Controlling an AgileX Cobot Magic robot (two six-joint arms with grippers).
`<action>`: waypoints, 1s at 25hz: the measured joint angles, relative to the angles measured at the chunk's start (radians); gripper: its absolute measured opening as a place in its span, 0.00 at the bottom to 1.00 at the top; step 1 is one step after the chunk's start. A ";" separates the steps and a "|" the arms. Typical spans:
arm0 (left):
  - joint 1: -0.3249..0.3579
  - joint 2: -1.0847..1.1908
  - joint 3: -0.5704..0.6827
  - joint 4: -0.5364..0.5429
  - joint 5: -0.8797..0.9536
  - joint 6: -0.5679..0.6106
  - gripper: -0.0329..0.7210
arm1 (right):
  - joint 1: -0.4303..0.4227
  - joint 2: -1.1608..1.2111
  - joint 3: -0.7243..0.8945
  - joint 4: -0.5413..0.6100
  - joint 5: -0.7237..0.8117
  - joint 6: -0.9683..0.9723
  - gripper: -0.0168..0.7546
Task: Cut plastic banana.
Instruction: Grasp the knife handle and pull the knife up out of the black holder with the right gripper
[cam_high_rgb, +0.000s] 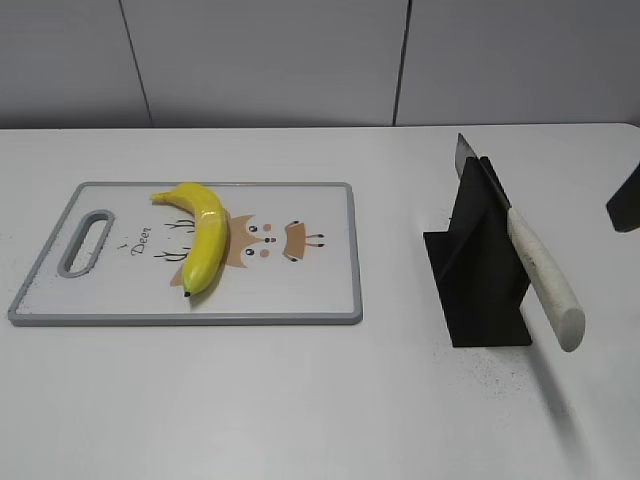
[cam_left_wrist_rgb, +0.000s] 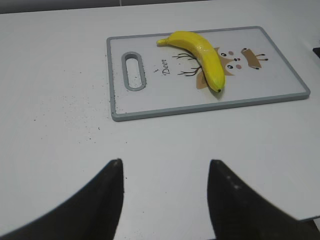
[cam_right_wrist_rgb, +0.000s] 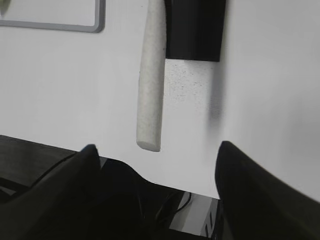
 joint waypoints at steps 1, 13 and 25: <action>0.000 0.000 0.000 0.000 0.000 0.000 0.74 | 0.006 0.018 -0.005 0.002 0.003 0.000 0.72; 0.000 0.000 0.000 -0.001 -0.001 0.000 0.74 | 0.306 0.144 -0.023 -0.226 -0.045 0.201 0.68; 0.000 0.000 0.000 -0.001 -0.001 0.000 0.74 | 0.352 0.367 -0.055 -0.325 -0.093 0.332 0.68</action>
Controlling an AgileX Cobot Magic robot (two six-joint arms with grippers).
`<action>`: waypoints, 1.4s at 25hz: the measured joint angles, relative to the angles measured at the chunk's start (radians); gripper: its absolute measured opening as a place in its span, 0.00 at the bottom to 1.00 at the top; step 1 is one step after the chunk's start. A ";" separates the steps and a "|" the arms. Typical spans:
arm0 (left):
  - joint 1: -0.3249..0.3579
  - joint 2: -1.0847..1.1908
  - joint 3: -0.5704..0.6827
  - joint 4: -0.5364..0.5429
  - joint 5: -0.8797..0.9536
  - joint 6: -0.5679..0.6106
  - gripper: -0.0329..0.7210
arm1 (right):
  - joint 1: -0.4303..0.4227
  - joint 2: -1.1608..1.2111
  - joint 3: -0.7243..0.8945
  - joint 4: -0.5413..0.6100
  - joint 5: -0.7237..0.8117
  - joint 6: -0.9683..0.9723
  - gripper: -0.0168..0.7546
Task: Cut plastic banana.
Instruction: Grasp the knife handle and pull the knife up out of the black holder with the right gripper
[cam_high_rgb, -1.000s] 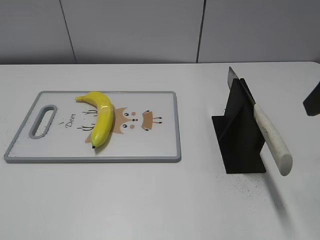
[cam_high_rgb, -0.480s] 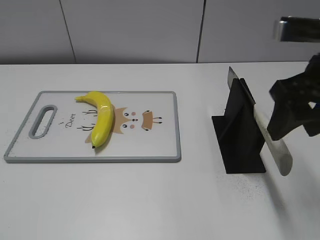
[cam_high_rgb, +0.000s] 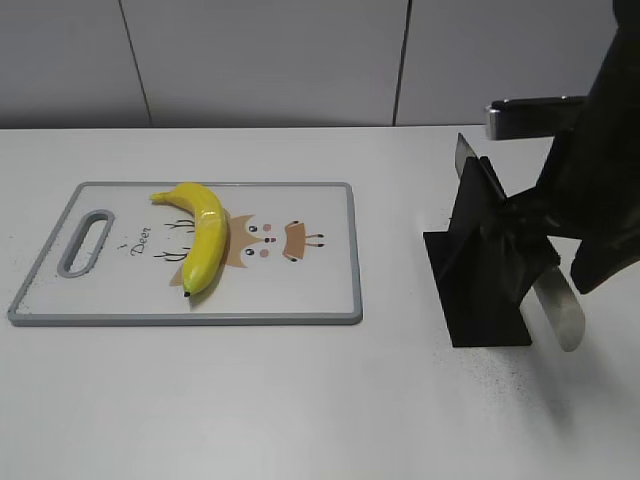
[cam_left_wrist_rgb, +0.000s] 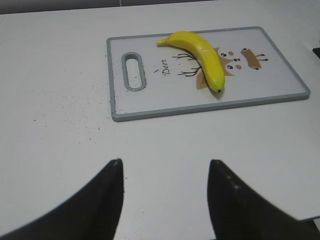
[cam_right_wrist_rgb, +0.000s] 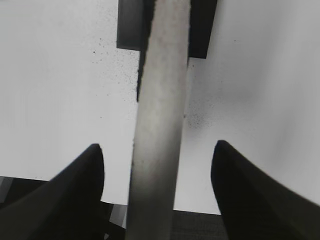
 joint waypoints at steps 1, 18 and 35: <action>0.000 0.000 0.000 0.000 0.000 0.000 0.74 | 0.000 0.012 0.000 0.000 0.000 0.003 0.68; 0.000 0.000 0.000 0.000 0.000 0.000 0.74 | 0.000 0.046 -0.016 0.036 0.004 0.070 0.23; 0.000 0.000 0.000 0.000 -0.001 0.000 0.74 | 0.000 -0.029 -0.085 0.044 0.109 0.084 0.23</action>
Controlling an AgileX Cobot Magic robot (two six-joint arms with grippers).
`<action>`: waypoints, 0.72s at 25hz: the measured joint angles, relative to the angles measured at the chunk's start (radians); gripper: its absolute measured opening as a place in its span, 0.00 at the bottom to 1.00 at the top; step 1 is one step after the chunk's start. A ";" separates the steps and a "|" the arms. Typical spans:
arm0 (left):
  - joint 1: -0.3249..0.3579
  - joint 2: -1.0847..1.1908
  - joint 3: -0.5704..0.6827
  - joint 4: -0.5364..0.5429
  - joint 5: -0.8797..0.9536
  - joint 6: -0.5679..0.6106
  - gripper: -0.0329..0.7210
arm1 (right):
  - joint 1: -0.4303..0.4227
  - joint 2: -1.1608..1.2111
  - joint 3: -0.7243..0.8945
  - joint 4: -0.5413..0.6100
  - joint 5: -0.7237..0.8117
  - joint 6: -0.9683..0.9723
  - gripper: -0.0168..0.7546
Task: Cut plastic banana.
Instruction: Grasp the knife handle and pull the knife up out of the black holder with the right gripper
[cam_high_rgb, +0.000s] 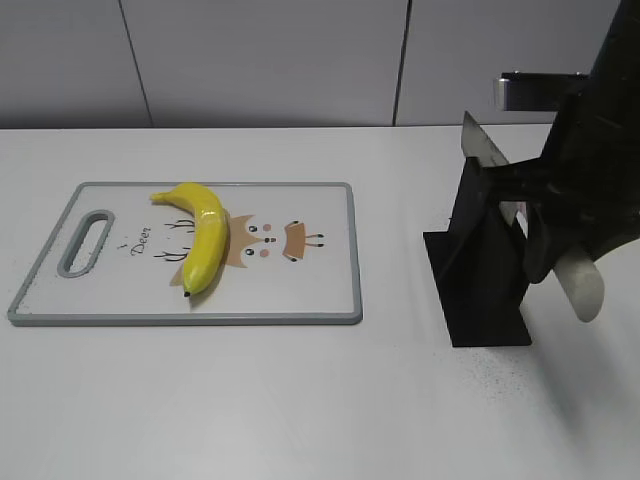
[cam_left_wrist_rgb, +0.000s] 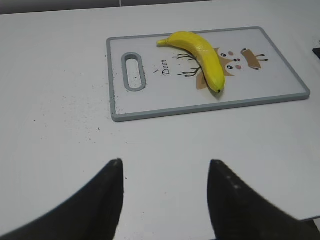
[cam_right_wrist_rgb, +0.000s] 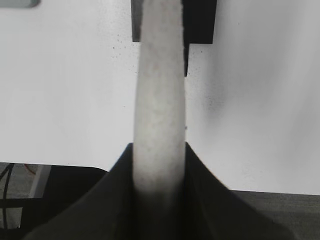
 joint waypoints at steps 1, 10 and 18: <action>0.000 0.000 0.000 0.000 0.000 0.000 0.74 | 0.000 -0.010 -0.001 -0.001 0.001 0.001 0.23; 0.000 0.000 0.000 0.000 0.000 0.000 0.74 | 0.000 -0.074 -0.103 -0.013 0.005 0.002 0.23; 0.000 0.000 0.000 0.000 0.000 0.000 0.74 | 0.000 -0.066 -0.248 -0.014 0.007 -0.219 0.23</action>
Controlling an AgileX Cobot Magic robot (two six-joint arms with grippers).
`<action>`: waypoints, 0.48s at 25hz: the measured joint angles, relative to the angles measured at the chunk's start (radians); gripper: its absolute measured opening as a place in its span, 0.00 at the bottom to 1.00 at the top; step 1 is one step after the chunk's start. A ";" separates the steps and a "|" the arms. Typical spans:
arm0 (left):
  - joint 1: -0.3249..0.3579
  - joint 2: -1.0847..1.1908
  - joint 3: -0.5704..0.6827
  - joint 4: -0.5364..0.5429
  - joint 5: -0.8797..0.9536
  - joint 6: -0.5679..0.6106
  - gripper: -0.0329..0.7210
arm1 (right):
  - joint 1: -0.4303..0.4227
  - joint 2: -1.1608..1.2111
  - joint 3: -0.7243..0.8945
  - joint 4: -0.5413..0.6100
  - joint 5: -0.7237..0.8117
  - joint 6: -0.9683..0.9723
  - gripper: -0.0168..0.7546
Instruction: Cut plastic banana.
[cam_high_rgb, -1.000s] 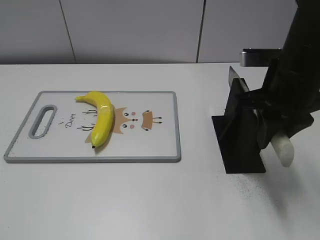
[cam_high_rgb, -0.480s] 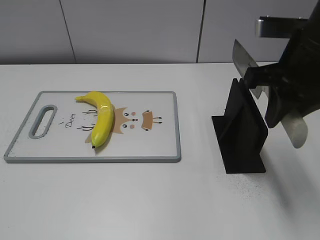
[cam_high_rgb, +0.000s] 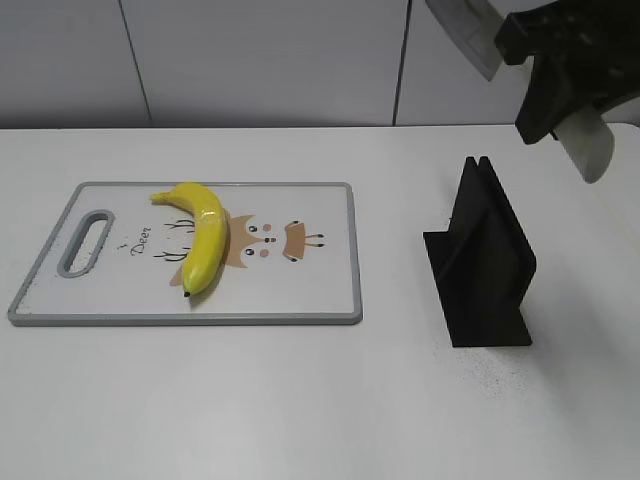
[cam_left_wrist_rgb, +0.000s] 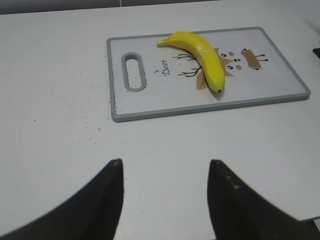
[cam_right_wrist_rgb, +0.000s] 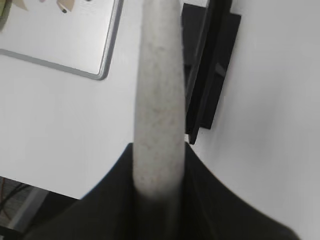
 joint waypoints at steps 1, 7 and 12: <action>0.000 0.000 0.000 0.000 0.000 0.000 0.74 | 0.000 0.009 -0.012 0.000 0.001 -0.044 0.23; 0.000 0.117 -0.026 -0.005 -0.024 0.000 0.74 | 0.000 0.100 -0.097 0.013 0.003 -0.252 0.23; 0.000 0.278 -0.069 -0.007 -0.122 0.020 0.74 | 0.000 0.213 -0.191 0.015 0.003 -0.408 0.23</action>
